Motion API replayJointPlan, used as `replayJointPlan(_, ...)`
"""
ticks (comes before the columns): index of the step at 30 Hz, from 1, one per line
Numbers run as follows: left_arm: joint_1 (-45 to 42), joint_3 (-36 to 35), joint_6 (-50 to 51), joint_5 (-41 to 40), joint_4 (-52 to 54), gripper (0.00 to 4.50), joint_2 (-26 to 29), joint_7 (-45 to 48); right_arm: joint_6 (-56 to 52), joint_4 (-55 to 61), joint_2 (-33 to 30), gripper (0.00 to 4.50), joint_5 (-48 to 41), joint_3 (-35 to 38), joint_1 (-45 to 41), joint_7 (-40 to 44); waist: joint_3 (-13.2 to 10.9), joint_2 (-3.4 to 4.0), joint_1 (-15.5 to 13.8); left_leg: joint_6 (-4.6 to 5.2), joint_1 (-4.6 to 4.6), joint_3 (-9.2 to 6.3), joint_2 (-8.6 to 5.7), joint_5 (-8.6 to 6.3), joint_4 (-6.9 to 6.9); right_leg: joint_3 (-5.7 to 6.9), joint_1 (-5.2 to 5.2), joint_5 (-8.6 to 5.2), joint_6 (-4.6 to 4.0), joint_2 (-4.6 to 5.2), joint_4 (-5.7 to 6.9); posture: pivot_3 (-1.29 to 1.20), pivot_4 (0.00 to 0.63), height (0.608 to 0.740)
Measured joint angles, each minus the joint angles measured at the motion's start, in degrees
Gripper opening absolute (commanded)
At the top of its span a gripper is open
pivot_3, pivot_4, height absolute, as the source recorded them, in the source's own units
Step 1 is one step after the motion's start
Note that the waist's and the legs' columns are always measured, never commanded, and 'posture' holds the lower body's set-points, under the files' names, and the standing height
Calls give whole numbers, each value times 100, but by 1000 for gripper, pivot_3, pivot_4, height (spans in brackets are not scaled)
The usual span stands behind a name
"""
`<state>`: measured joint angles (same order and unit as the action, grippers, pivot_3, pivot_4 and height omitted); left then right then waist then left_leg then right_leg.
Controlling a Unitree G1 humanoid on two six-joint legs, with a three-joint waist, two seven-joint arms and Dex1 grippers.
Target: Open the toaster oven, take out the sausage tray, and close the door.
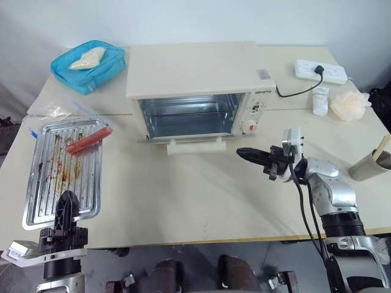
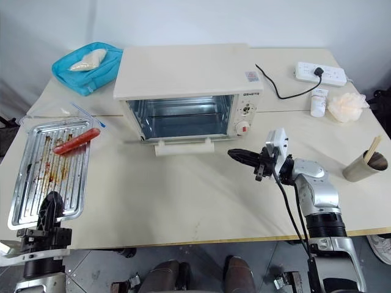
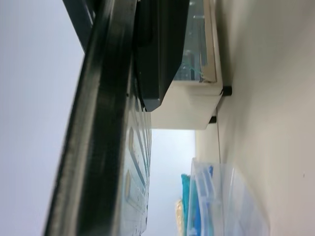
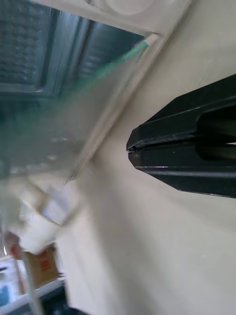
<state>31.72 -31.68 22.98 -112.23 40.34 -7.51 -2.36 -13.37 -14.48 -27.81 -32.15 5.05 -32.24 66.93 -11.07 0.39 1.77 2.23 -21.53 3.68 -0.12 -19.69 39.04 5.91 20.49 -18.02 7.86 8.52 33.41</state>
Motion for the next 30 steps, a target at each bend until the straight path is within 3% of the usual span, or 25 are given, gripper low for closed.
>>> replayJointPlan(5,337,418,-62,-1,231,0,-1,97,-498,67,260,39,-498,365,-897,-421,3,-5,-44,-8,0,-21,15,-4,4,2,-2,0,0,5,3,0,150,740)
replayJointPlan(11,1113,1056,-47,-4,302,0,76,395,-815,77,-60,39,-388,215,-325,-117,2,-4,-93,10,-14,-23,-1,-35,4,1,5,-9,-17,0,0,0,150,740)
replayJointPlan(18,1408,1310,212,-6,281,0,337,701,-821,551,-501,39,-249,218,221,54,2,-4,-161,25,-18,-13,-8,-33,19,2,0,-10,-17,-8,-34,0,150,740)
replayJointPlan(24,1245,1355,841,-9,-181,0,1352,622,-903,1112,-726,39,-265,314,884,-10,0,3,-215,19,-18,-23,-7,-19,19,1,-1,-9,-17,-3,-31,0,150,740)
replayJointPlan(26,867,1330,1254,-6,-527,0,2025,573,-949,1436,-791,39,-311,465,1260,-132,0,7,-260,12,-17,-26,-4,-15,18,1,5,-10,-18,-4,-20,0,150,740)
replayJointPlan(29,330,1251,1691,-10,-905,0,2399,563,-1043,1844,-860,39,-376,649,1629,-261,2,11,-234,15,-11,-16,-9,-13,18,-4,4,-10,-18,-2,3,0,150,740)
replayJointPlan(30,-14,1242,2002,-6,-1191,0,2808,560,-1072,2026,-938,39,-412,737,1848,-311,2,11,-243,13,-3,-17,-9,-12,18,-3,5,-10,-17,-3,9,0,150,740)
